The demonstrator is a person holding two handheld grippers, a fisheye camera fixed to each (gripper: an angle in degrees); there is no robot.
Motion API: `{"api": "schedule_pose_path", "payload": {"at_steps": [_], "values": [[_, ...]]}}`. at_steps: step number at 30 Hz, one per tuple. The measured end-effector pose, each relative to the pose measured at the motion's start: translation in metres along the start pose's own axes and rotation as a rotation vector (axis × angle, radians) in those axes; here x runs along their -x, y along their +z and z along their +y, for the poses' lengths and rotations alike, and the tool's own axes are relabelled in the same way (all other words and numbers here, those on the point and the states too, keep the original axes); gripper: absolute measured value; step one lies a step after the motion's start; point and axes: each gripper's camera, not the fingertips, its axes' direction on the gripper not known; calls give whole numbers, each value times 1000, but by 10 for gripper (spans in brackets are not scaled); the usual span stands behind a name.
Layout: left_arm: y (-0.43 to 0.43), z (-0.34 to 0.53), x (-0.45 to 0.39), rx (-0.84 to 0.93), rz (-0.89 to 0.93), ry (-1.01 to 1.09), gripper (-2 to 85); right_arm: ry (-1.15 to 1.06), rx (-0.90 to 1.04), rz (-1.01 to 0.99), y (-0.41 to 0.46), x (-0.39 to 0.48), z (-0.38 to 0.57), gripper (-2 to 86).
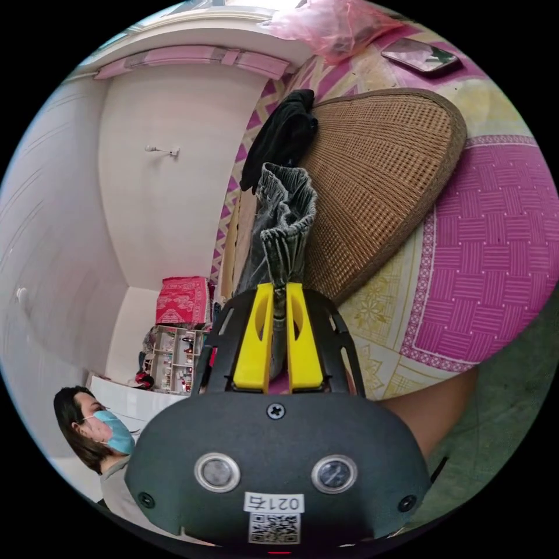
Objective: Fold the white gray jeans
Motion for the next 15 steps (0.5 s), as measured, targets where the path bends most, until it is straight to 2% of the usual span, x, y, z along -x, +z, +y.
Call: {"api": "schedule_pose_path", "payload": {"at_steps": [3,8,12,15], "values": [[3,-26,-40,10,29,85,-9,9,11,-93,4,19,-23,1],[50,-121,-123,129,-59,230,-10,-39,21,-116,41,104,-101,22],[135,-220,-173,215,-154,278,-10,-79,28,-91,103,152,-176,38],[221,-278,-190,265,-249,290,-10,-59,60,-1,179,164,-242,46]]}}
